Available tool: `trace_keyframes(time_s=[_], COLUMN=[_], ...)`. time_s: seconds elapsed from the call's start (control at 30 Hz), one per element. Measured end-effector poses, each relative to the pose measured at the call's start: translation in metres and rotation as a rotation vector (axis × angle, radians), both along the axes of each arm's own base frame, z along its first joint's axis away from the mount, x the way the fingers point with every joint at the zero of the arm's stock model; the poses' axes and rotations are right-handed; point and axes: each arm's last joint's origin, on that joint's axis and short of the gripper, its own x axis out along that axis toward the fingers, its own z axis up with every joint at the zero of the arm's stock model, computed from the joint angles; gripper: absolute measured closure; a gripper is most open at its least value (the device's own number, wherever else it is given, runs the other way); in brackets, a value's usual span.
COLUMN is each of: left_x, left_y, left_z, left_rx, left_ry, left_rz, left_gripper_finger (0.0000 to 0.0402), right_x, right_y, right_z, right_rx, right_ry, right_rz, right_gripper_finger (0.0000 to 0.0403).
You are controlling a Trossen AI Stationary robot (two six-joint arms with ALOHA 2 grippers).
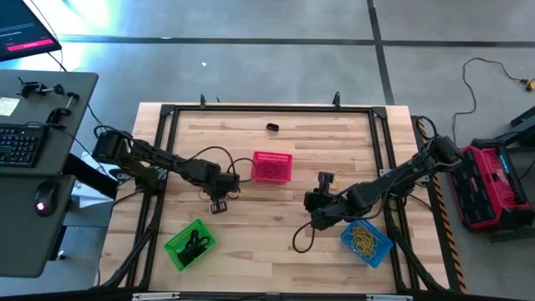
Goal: Sort rubber bands into baskets
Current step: Put the red rubber band into the red bin
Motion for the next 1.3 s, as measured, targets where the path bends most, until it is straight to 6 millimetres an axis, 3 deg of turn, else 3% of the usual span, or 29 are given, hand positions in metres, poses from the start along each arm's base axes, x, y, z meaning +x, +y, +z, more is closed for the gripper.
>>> trace_keyframes(time_s=[0.37, 0.67, 1.0, 1.3], left_x=[0.023, 0.05, 0.076, 0.09], left_y=[0.002, 0.018, 0.034, 0.049], left_z=[0.031, 0.07, 0.134, 0.16], left_rx=[0.059, 0.143, 0.26, 0.227], left_ry=[-0.046, -0.179, -0.356, -0.526], left_rz=[-0.051, -0.033, -0.042, -0.044], left_gripper_finger=[0.0401, 0.0401, 0.0401, 0.0401], right_x=[0.0, 0.0, 0.0, 0.0], right_y=[0.0, 0.001, 0.001, 0.0], right_z=[0.0, 0.0, 0.0, 0.0], right_rx=[0.0, 0.014, 0.02, 0.007], right_ry=[0.001, 0.008, 0.006, 0.002], right_rz=[0.0, 0.008, 0.003, 0.003], right_gripper_finger=[0.0403, 0.0403, 0.0403, 0.0403])
